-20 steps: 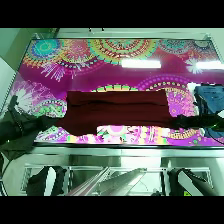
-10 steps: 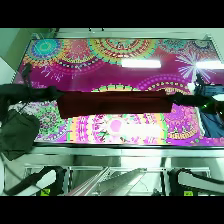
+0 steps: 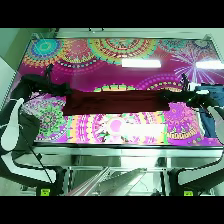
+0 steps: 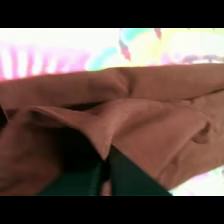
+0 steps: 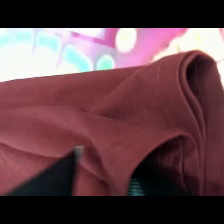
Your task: Fold the shirts.
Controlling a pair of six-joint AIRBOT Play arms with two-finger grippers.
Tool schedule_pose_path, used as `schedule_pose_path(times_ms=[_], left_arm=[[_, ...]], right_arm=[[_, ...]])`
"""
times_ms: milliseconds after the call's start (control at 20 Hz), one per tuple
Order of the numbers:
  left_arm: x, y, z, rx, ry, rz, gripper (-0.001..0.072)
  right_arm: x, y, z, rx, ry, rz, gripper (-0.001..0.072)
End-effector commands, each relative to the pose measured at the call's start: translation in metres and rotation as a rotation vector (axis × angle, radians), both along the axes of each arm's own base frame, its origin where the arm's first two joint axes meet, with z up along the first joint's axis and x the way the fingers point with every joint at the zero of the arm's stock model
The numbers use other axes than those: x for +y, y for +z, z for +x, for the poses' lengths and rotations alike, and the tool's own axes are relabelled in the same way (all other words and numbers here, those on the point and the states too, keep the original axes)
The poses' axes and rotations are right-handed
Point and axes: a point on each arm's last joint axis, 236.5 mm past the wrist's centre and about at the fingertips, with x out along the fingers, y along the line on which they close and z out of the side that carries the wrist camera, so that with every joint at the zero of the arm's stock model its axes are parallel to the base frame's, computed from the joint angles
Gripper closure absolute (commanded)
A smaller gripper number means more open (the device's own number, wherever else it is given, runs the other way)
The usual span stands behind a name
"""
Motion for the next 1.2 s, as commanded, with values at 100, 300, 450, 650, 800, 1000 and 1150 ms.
schedule_pose_path(times_ms=[100, 300, 450, 650, 800, 1000, 1150], left_arm=[[0.022, 0.034, 0.041, -0.081, 0.06, 0.009, 0.0014], [0.045, 0.076, 0.046, -0.083, 0.103, -0.014, 0.0014], [0.04, 0.083, 0.033, -0.033, 0.07, -0.035, 0.0015], [0.016, 0.079, 0.027, -0.006, 0.021, -0.042, 0.0015], [-0.019, 0.079, 0.023, -0.008, -0.05, -0.043, 0.0054], [-0.078, 0.082, 0.029, -0.064, -0.116, -0.04, 0.0662], [-0.141, 0.065, 0.034, -0.103, -0.18, -0.045, 0.0662]], right_arm=[[-0.062, 0.008, 0.014, 0.056, -0.08, -0.121, 0.0205], [-0.074, 0.006, 0.009, 0.117, -0.045, -0.092, 0.0205], [-0.057, -0.012, 0.005, 0.16, -0.007, -0.067, 0.0205], [-0.03, -0.037, -0.001, 0.226, 0.029, 0.012, 0.0206], [-0.001, -0.03, -0.007, 0.215, 0.111, 0.093, 0.0225], [0.011, -0.007, 0.002, 0.15, 0.159, 0.106, 0.0695], [0.023, 0.053, 0.013, 0.049, 0.192, 0.182, 0.0695]])
